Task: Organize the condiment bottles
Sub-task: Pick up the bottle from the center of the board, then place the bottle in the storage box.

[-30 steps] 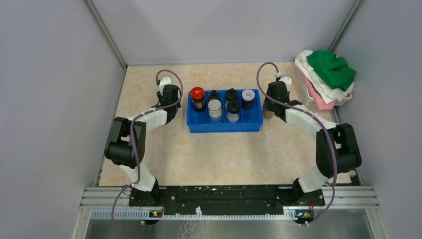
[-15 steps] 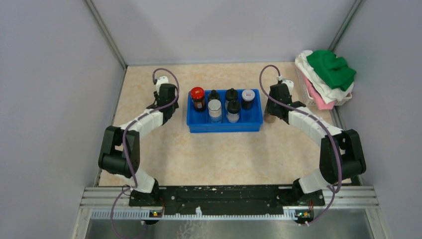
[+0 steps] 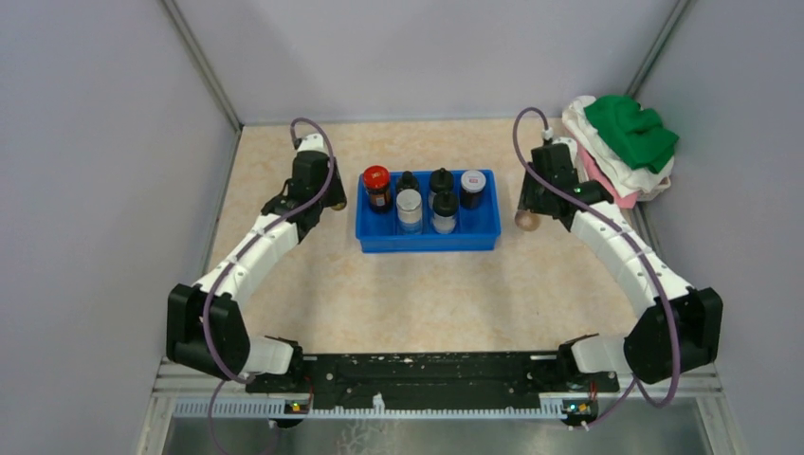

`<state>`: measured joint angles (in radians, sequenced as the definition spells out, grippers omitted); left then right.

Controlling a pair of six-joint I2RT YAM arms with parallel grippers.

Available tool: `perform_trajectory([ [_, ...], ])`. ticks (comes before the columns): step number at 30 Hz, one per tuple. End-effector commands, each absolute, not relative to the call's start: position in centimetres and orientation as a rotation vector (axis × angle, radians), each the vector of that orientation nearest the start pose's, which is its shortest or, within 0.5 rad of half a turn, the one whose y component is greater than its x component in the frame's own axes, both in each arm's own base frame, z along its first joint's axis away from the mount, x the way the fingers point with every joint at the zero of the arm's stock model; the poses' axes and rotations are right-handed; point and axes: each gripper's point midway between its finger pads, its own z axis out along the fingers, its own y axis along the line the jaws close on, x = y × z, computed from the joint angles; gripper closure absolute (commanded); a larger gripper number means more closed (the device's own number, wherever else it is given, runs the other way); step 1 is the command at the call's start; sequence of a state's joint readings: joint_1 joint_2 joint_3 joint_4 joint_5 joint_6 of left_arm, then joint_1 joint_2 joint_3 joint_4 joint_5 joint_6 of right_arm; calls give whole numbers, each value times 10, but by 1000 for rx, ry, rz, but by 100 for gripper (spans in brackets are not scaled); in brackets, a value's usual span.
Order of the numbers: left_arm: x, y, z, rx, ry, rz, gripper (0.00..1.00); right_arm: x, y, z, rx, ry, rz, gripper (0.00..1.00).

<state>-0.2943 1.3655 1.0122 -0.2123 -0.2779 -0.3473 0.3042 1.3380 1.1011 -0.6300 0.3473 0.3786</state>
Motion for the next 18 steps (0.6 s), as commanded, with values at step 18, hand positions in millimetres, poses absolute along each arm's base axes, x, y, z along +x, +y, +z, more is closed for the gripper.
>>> perform_trajectory([
  [18,378,-153,366,123,1872,-306,96,343,111,353,-22,2132,143,100],
])
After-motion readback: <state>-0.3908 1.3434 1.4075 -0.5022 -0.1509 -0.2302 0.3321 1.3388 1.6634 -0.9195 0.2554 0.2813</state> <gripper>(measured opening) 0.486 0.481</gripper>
